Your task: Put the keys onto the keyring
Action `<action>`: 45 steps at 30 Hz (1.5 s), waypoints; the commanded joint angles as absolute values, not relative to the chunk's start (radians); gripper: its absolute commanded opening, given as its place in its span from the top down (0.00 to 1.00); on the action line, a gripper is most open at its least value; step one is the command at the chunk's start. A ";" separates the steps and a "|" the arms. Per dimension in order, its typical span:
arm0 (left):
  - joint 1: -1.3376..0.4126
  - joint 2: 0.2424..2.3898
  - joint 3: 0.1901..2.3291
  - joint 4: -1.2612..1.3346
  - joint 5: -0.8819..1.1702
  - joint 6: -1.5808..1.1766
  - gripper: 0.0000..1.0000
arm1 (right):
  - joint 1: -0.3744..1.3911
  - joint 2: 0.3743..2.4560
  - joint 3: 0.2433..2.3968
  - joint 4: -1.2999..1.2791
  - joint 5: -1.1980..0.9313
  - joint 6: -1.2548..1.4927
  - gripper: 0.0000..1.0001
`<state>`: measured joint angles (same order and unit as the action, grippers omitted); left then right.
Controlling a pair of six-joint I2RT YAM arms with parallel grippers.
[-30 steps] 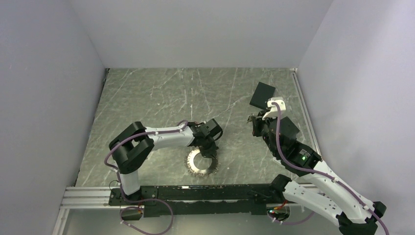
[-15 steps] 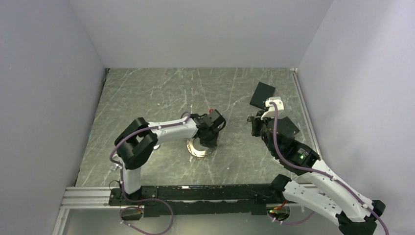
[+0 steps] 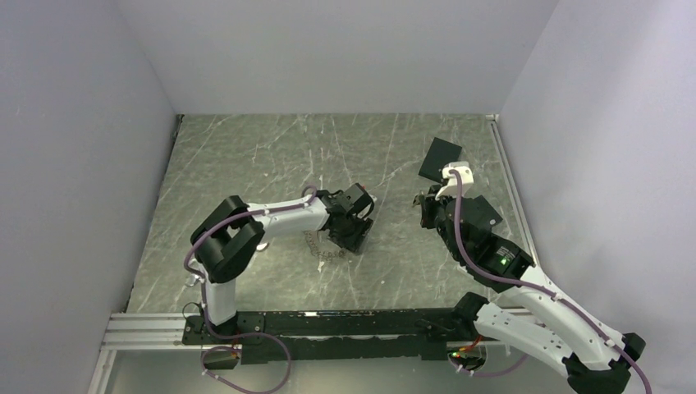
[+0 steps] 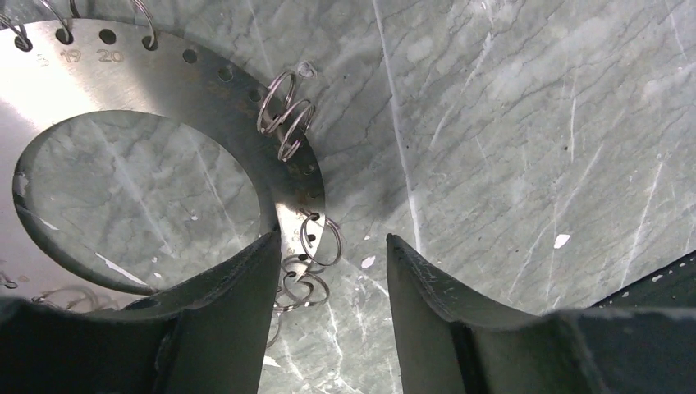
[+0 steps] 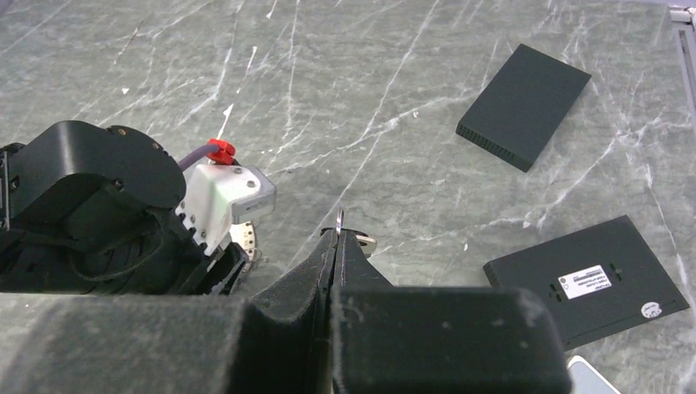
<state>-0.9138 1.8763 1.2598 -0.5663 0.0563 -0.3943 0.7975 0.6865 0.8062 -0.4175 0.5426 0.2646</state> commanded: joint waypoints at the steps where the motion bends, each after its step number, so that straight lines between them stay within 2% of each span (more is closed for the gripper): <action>1: -0.916 1.808 1.276 -0.572 0.051 -0.358 0.44 | 0.793 0.690 0.812 -0.380 0.551 0.255 1.00; 7: -0.916 1.731 1.258 -0.607 0.014 -0.386 0.48 | 0.790 0.688 0.807 -0.377 0.549 0.255 1.00; 11: -0.918 1.713 1.247 -0.653 -0.031 -0.531 0.60 | 0.789 0.696 0.810 -0.378 0.546 0.255 1.00; 16: -0.930 1.665 1.145 -0.574 -0.011 -0.734 0.62 | 0.787 0.697 0.808 -0.372 0.540 0.253 1.00; 19: -0.939 1.692 1.132 -0.569 -0.068 -0.783 0.63 | 0.787 0.701 0.805 -0.369 0.529 0.255 1.00; 25: -0.944 1.710 1.114 -0.478 -0.085 -0.808 0.64 | 0.787 0.697 0.806 -0.374 0.520 0.255 1.00; 31: -0.966 1.736 1.170 -0.527 -0.136 -0.812 0.60 | 0.787 0.695 0.804 -0.372 0.517 0.255 1.00; 45: -0.971 1.812 1.219 -0.542 -0.169 -0.831 0.65 | 0.785 0.691 0.797 -0.373 0.514 0.259 1.00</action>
<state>-0.9638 1.8023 1.1938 -0.5419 -0.1417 -0.8066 0.7902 0.7010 0.7971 -0.4168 0.5167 0.2646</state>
